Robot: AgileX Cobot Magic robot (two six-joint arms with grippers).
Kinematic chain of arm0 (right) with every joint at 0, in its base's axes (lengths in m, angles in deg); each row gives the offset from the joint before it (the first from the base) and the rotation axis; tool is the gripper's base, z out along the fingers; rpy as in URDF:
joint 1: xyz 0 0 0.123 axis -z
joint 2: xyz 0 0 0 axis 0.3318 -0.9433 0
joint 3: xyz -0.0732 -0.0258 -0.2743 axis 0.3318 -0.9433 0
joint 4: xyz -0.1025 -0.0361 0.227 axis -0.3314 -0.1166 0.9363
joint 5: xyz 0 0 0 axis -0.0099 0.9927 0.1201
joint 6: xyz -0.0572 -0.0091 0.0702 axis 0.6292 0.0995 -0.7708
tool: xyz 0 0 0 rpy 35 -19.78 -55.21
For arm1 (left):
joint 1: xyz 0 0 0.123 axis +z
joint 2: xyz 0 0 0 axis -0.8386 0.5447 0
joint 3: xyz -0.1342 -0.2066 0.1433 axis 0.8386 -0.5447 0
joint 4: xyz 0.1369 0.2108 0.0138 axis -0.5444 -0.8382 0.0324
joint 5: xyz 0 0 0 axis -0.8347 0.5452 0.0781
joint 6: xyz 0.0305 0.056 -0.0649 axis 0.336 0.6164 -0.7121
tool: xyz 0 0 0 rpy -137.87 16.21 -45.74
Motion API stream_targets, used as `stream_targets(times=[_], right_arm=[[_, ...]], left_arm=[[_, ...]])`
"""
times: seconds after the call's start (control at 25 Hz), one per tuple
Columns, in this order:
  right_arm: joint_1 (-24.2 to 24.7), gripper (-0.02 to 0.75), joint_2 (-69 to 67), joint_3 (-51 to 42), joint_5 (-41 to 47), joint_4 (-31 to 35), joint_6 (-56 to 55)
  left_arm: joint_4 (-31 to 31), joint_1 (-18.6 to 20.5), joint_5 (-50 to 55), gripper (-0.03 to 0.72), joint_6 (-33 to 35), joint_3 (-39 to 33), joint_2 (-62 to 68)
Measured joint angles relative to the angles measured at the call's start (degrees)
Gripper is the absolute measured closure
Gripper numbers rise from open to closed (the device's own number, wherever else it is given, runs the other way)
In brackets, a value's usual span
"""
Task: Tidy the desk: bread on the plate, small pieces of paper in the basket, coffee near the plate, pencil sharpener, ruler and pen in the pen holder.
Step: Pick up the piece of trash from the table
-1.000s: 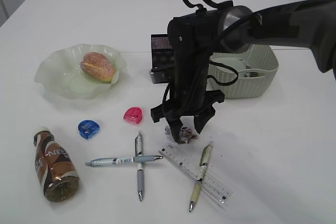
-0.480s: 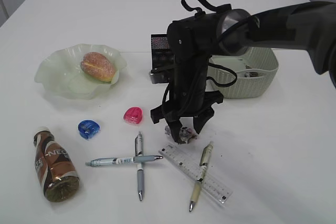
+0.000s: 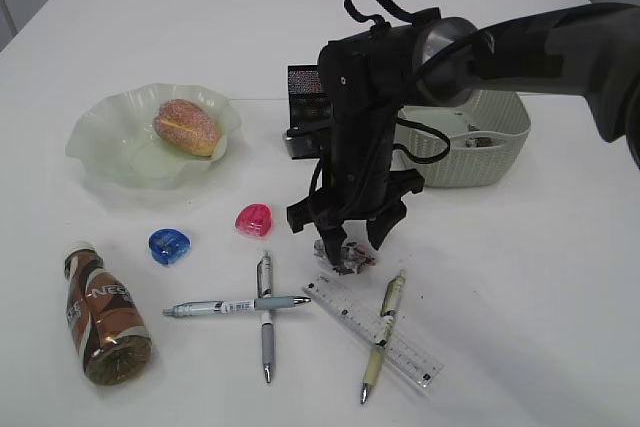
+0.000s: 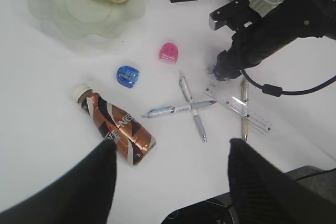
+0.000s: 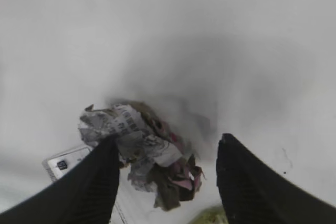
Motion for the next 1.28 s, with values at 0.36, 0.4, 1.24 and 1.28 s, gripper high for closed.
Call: stream_targets(times=[0.36, 0.4, 1.24, 1.28], right_arm=[[0.0, 0.3, -0.87, 0.0, 0.75, -0.13, 0.0], [0.0, 0.3, -0.99, 0.0, 0.87, -0.13, 0.1], [0.0, 0.738, -1.09, 1.33, 2.68, 0.29, 0.1], [0.0, 0.739, -1.07, 2.31, 3.45, 0.29, 0.1]], left_arm=[[0.0, 0.0, 0.0, 0.2, 0.0, 0.0, 0.0], [0.0, 0.0, 0.0, 0.2, 0.0, 0.0, 0.0], [0.0, 0.0, 0.0, 0.2, 0.0, 0.0, 0.0], [0.0, 0.0, 0.0, 0.2, 0.0, 0.0, 0.0]])
